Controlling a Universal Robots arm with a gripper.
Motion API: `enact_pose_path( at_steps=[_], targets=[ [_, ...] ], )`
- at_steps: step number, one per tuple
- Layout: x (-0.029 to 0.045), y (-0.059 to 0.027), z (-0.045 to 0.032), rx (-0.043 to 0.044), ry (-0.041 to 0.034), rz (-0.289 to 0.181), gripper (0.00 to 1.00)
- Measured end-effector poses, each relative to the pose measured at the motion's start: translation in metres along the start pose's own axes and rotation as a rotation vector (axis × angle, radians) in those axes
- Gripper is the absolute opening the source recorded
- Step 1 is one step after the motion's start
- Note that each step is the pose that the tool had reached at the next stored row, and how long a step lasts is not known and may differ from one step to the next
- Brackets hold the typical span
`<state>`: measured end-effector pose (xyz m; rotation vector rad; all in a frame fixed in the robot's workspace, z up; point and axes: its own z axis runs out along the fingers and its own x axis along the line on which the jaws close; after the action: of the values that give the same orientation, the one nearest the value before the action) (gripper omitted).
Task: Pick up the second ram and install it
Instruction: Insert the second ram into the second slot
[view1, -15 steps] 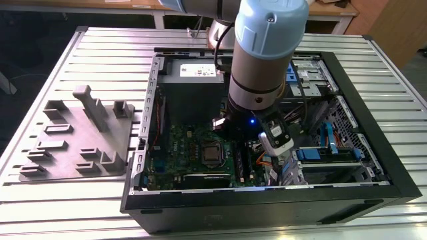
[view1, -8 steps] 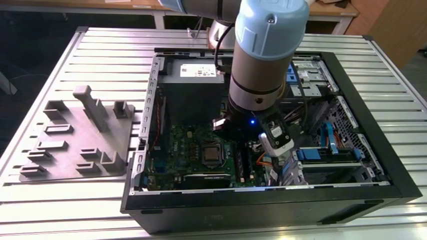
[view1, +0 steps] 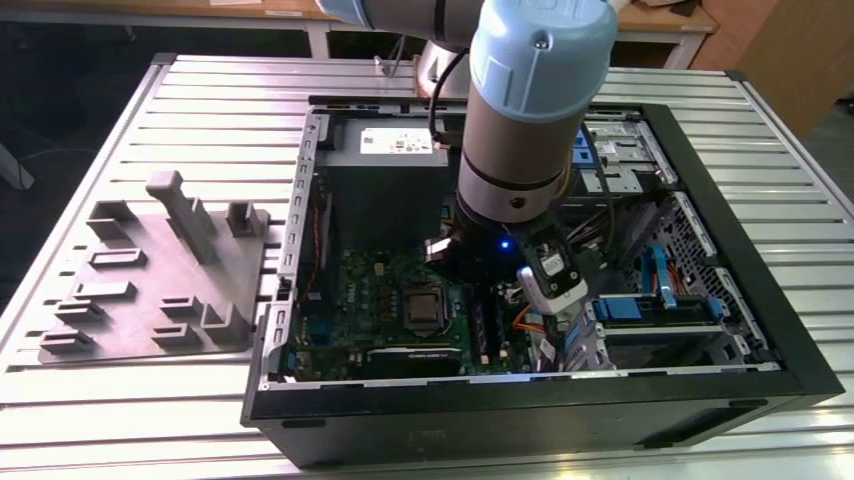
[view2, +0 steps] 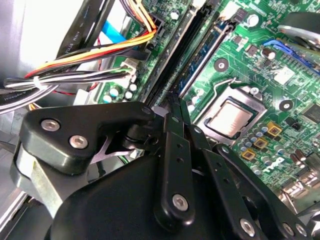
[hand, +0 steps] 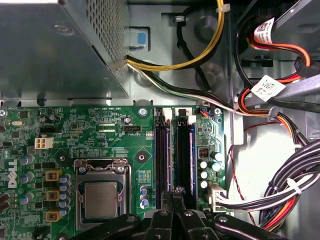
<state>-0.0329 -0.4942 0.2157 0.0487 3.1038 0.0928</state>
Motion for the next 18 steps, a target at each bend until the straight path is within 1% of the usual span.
enact_pose_path(
  at_steps=[1,3,4,6,8,10,15,18],
  targets=[
    [-0.0001,0.0003,0.0008,-0.0025,-0.0007,0.0,0.12],
    [0.0,0.0002,0.0009,-0.0019,-0.0006,0.0,0.12],
    [0.0,0.0,0.0002,-0.0002,-0.0001,0.0,0.18],
    [0.0,0.0,0.0003,-0.0003,-0.0001,0.0,0.18],
    [-0.0001,0.0001,-0.0022,0.0001,0.0,0.0,0.18],
    [-0.0003,0.0005,-0.0082,0.0,-0.0001,0.0,0.18],
    [-0.001,0.0019,-0.0302,-0.0001,-0.0001,0.0,0.18],
    [-0.0015,0.0025,-0.042,-0.0001,0.0,0.0,0.18]
  ],
)
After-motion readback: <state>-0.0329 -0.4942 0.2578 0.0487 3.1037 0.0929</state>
